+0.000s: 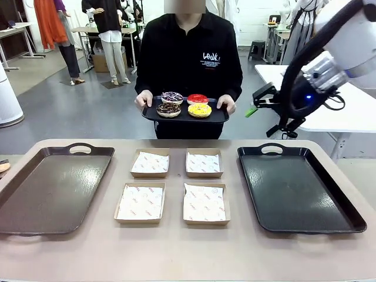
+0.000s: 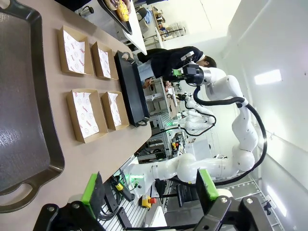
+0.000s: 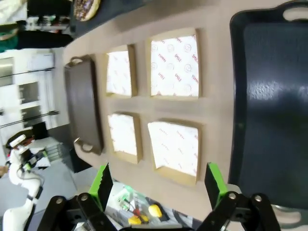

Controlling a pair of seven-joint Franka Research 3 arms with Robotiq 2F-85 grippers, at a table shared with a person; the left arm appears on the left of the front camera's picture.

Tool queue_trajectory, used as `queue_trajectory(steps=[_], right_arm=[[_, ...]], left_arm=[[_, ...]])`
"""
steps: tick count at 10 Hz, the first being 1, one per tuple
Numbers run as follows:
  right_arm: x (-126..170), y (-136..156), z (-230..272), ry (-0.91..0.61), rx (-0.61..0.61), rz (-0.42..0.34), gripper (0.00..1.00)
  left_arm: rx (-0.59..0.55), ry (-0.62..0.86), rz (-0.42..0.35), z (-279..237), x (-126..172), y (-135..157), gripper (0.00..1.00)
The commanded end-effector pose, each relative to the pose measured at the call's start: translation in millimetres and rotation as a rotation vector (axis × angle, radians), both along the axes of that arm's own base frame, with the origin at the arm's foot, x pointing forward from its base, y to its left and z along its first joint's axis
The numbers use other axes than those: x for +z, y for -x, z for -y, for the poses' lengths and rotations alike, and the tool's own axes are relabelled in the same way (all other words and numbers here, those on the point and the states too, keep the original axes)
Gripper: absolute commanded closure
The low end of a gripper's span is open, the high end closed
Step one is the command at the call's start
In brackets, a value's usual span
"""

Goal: Individually package the donuts and arrange them on the tray.
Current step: Pick up one Paper togo box.

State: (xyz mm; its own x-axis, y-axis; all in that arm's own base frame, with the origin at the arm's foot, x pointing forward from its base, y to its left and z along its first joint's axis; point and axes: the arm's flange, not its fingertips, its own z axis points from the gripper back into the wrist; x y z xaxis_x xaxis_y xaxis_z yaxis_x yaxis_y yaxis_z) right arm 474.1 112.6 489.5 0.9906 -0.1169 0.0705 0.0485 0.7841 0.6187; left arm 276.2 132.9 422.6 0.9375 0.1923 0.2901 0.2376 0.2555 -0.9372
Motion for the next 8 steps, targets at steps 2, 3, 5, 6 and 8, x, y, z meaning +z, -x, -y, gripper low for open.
queue_trajectory(steps=[2,3,5,6,8], right_arm=[[-26.9,-31.8,-63.9,0.224,-0.063,0.057,0.00],[-37.0,-35.6,-74.8,0.260,-0.055,0.070,0.00],[-67.2,-40.5,-97.1,0.340,-0.037,0.086,0.00],[-78.6,-40.3,-102.1,0.364,-0.022,0.107,0.00],[-90.1,-27.2,-99.1,0.383,0.031,0.161,0.00]], left_arm=[[0.003,0.018,0.022,-2.2,1.1,-0.5,0.00],[0.003,0.018,0.022,-2.2,1.1,-0.5,0.00],[0.003,0.018,0.022,-2.2,1.1,-0.5,0.00],[0.003,0.018,0.022,-2.2,1.1,-0.5,0.00],[0.003,0.018,0.022,-2.2,1.1,-0.5,0.00]])
